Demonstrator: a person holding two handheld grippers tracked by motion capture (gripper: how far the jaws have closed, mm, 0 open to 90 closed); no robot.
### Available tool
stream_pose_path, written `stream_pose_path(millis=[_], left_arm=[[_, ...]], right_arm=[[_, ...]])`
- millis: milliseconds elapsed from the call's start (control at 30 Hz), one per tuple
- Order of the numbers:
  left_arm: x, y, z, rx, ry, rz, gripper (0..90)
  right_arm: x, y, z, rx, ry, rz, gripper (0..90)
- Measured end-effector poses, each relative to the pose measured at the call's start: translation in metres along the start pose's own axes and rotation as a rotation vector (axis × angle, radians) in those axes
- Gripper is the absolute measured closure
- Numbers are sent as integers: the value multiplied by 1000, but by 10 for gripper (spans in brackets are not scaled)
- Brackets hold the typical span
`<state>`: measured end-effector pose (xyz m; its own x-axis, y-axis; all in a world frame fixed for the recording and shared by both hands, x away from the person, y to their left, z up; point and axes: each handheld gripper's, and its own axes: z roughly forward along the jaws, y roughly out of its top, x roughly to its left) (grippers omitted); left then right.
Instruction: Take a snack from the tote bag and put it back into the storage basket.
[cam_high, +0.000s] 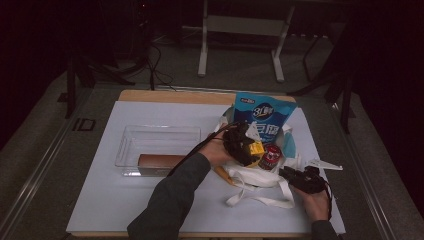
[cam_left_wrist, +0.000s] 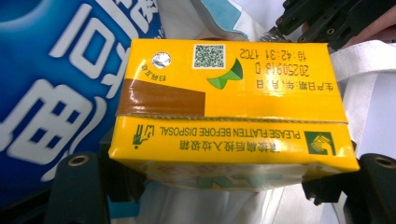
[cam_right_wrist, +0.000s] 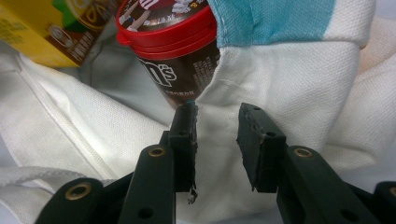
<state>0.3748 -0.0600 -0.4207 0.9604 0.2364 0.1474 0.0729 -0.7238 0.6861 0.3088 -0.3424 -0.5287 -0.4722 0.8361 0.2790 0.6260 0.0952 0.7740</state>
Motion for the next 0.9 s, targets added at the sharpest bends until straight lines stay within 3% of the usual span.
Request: stream_pose_path(millis=[200,433,900], left_arm=[[1,0,-14,-24,-11,-5,288],[3,-3,-26,-19,-12,1,288],[6,-1,-47,-30,10,11,288]], right_arm=[[0,0,0,-2,-1,1,672],[0,0,0,-2,-2,2,672],[0,-1,0,-4,-2,4,672]])
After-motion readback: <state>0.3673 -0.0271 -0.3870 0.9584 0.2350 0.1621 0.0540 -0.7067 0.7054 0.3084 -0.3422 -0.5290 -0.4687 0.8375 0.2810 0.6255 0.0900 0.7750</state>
